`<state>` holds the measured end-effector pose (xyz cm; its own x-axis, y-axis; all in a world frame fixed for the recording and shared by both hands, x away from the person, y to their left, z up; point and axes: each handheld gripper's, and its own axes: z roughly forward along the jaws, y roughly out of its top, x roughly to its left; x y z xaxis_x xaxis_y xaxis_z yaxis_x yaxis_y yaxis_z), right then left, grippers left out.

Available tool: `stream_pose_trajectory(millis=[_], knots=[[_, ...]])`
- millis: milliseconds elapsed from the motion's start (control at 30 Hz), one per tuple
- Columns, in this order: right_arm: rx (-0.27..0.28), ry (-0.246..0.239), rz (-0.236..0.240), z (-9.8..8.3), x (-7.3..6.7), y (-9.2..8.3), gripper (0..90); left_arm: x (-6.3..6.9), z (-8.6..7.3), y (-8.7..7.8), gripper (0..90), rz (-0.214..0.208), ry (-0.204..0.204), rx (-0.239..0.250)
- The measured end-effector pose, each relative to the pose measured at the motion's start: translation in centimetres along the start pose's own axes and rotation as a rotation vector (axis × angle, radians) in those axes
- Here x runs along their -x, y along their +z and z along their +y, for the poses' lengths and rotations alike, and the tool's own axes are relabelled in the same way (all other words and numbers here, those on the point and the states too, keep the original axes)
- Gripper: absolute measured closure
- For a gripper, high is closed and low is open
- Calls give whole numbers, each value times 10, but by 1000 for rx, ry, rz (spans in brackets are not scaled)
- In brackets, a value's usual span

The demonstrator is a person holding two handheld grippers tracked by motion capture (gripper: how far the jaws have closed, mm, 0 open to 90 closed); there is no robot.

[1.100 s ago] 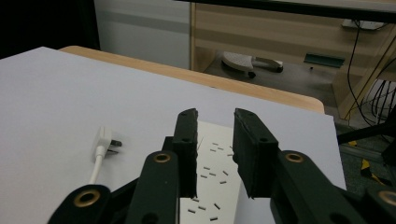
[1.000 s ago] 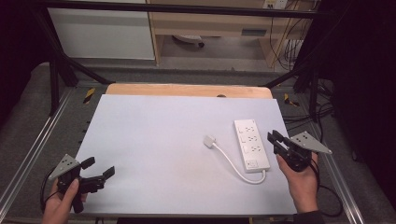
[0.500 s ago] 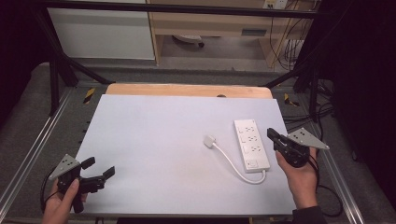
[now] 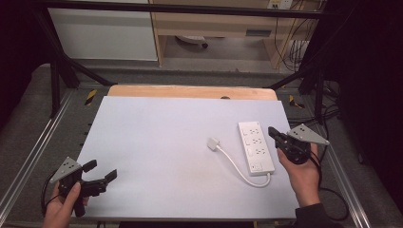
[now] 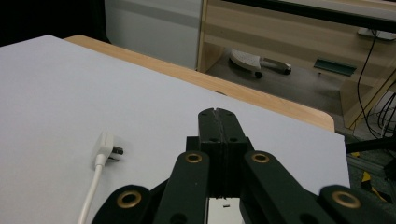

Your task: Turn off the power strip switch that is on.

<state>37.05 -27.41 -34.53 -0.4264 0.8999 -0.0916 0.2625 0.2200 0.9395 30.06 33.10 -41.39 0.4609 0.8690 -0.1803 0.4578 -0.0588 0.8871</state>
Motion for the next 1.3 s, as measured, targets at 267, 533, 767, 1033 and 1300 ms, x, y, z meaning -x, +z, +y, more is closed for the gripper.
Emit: stream_pose_trajectory(millis=[267,533,767,1033,1300], knots=[[-25,0,10,7,2,9,900,0,0,0,58,0,-1,-1],[-46,7,19,10,2,15,900,0,0,1,58,-2,2,-1],[-73,10,32,14,1,23,900,0,0,1,58,-2,2,-1],[-91,34,68,14,0,33,900,0,0,1,57,1,-1,-3],[-125,22,84,14,-4,44,900,0,0,1,56,2,0,-7]])
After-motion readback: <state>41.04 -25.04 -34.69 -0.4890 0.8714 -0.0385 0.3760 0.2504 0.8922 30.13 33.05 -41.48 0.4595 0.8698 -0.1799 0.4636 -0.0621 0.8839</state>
